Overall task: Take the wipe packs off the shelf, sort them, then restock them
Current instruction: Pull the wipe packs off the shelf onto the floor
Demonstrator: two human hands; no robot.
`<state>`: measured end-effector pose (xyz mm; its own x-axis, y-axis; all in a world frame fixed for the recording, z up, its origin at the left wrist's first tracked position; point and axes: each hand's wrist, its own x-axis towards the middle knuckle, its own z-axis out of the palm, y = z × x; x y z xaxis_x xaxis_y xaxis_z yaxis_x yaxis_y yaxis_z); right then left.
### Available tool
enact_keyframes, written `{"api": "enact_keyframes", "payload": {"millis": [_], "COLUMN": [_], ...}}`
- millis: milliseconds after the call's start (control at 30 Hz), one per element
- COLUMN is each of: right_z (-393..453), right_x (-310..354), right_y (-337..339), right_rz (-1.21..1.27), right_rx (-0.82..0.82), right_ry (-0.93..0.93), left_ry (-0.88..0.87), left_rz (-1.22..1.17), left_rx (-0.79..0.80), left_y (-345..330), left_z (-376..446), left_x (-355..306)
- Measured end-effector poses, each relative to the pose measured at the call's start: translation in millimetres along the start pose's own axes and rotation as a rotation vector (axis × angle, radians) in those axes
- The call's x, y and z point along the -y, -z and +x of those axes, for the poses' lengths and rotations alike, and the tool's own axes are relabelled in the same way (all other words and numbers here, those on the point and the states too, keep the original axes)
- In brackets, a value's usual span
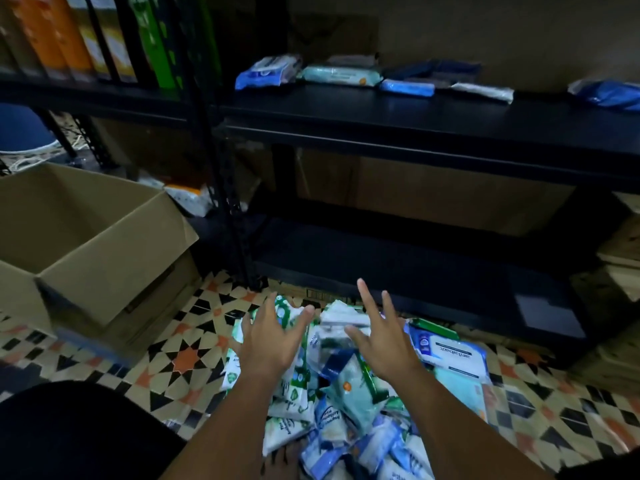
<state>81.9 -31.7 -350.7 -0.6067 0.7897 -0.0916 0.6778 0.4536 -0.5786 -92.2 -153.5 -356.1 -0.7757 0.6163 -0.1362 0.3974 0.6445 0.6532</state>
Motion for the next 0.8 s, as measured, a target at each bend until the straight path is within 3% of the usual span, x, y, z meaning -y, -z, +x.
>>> {"api": "enact_keyframes", "payload": {"millis": [200,367,500,700,800], "right_z": [11.4,31.8,61.4,109.5,136.3], "right_x": [-9.6,1.5,29.6,85.4,108.3], "right_y": [1.4,23.7,64.9,155.5,206.3], "right_rz": [-0.121,-0.225,-0.382,-0.448,-0.467], "right_rx": [0.041,-0.043,-0.326,-0.812,-0.935], "right_ry": [-0.066,0.028,0.181,0.44,0.442], "left_ry": [0.007,-0.083,-0.265,-0.748,-0.945], "left_rz": [0.052,-0.024,0.105,-0.006,-0.01], "left_rx": [0.07,0.087,-0.074,-0.427,-0.568], "left_y": [0.2,12.0,38.3,89.8,114.0], "left_z": [23.8,52.3,74.7,101.0,115.3], "left_x": [1.3,-16.4,-70.0,-178.8,-240.4]}}
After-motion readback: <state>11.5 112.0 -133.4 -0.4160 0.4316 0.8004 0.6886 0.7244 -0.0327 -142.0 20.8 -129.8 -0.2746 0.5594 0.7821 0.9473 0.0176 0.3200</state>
